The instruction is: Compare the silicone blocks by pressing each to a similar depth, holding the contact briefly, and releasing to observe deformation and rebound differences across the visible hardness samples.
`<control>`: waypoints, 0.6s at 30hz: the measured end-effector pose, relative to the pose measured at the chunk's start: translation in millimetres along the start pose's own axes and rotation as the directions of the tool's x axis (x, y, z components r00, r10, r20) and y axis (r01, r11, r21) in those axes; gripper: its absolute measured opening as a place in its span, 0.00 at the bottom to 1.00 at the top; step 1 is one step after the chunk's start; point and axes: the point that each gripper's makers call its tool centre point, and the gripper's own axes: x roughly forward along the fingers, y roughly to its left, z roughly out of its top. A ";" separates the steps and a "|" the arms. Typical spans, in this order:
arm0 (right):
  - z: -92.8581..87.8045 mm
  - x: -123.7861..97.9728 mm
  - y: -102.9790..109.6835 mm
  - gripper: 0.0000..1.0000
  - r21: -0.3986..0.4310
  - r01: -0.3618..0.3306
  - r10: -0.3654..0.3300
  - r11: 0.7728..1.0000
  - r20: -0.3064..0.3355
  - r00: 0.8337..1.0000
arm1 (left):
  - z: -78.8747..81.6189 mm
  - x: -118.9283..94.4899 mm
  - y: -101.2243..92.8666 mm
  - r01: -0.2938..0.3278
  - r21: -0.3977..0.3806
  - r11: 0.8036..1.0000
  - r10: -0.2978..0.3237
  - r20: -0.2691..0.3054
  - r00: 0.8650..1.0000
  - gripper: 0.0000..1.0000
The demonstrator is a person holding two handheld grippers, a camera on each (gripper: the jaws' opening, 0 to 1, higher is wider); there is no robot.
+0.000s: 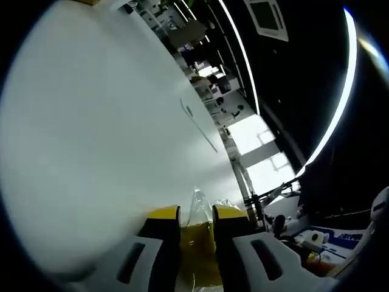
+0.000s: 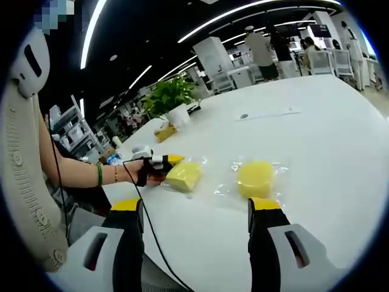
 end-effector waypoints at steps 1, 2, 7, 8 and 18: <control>-0.1 0.2 -0.4 0.64 -0.003 0.001 -0.001 1.000 -0.001 1.000 | 1.9 0.0 1.4 -0.005 -0.008 1.000 0.005 0.015 1.000 0.15; -0.2 0.4 -0.4 0.64 -0.002 0.000 0.000 1.000 -0.002 1.000 | 0.9 -0.3 2.6 -0.008 -0.002 1.000 0.008 0.012 1.000 0.13; 0.0 0.5 -2.2 0.63 -0.002 0.000 0.000 1.000 -0.005 1.000 | 3.3 -0.7 2.1 -0.001 0.001 1.000 0.001 0.030 1.000 0.09; 0.1 0.8 -2.3 0.63 -0.002 0.000 0.000 1.000 -0.005 1.000 | 3.9 -0.8 1.9 -0.003 0.007 1.000 0.002 0.032 0.999 0.07; 1.0 1.3 -2.5 0.62 -0.001 -0.007 0.007 1.000 -0.004 1.000 | 6.7 -1.9 -3.5 -0.048 0.196 0.979 0.044 0.025 0.999 0.00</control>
